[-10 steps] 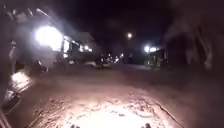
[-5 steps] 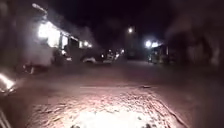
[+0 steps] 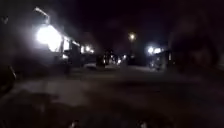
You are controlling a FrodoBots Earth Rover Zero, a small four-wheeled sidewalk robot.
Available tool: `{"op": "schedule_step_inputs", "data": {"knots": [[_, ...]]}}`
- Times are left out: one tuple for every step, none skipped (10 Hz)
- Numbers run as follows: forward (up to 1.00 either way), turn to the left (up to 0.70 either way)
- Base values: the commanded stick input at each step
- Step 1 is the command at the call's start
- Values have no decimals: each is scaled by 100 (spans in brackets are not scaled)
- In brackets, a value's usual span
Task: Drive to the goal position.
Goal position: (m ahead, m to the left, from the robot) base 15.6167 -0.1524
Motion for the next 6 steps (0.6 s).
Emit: {"op": "schedule_step_inputs", "data": {"knots": [[70,0],[70,0],[70,0],[70,0],[70,0],[70,0]]}}
